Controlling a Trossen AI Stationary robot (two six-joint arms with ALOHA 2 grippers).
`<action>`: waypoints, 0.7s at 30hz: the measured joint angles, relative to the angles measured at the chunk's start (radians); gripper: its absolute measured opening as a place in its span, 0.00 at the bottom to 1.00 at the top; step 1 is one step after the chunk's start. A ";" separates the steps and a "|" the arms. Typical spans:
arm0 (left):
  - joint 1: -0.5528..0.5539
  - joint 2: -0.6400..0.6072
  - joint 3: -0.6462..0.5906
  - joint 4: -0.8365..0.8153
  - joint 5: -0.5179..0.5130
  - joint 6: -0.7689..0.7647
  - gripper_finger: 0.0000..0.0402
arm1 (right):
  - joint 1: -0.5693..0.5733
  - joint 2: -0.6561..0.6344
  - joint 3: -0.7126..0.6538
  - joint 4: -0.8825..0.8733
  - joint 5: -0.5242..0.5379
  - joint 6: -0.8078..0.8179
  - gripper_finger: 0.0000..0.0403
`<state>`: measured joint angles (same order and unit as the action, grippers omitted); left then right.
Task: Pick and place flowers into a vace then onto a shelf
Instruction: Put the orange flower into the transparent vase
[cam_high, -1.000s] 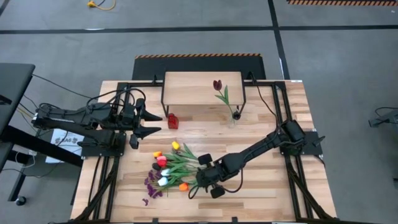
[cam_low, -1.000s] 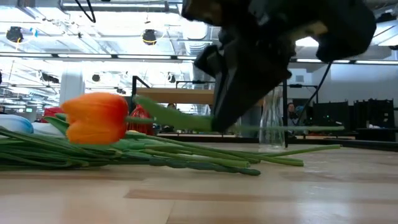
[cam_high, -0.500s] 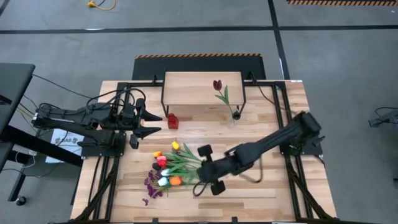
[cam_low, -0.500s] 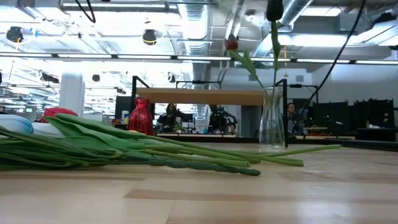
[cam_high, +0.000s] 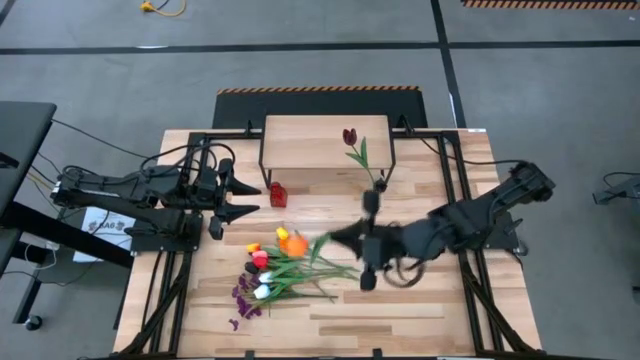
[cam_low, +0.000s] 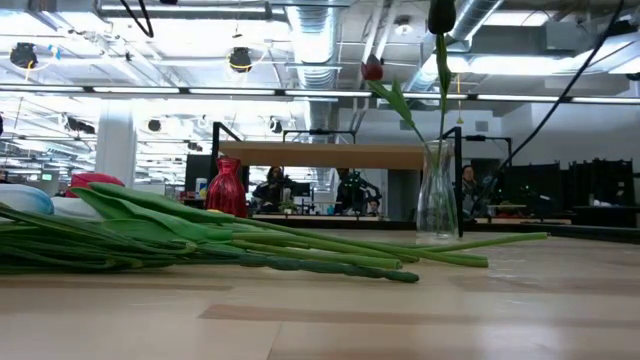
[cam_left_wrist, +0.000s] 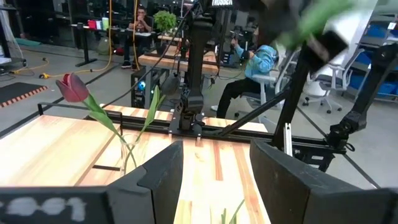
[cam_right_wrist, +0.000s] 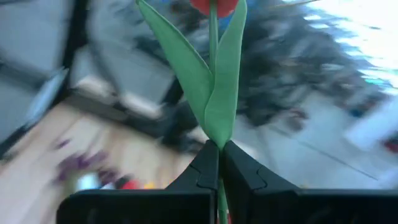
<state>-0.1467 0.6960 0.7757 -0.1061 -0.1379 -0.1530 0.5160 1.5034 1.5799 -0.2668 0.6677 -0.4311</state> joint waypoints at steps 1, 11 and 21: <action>0.000 0.000 0.000 -0.006 0.000 0.002 0.44 | -0.003 -0.012 0.000 0.029 0.032 -0.014 0.00; 0.000 0.000 0.000 -0.017 0.000 0.008 0.44 | -0.103 -0.275 -0.419 0.848 -0.013 -0.307 0.00; 0.000 0.000 0.000 -0.017 0.000 0.009 0.44 | -0.273 -0.532 -0.762 1.185 -0.074 -0.290 0.00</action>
<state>-0.1467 0.6960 0.7757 -0.1226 -0.1379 -0.1443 0.2426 0.9712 0.8177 0.9183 0.5935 -0.7206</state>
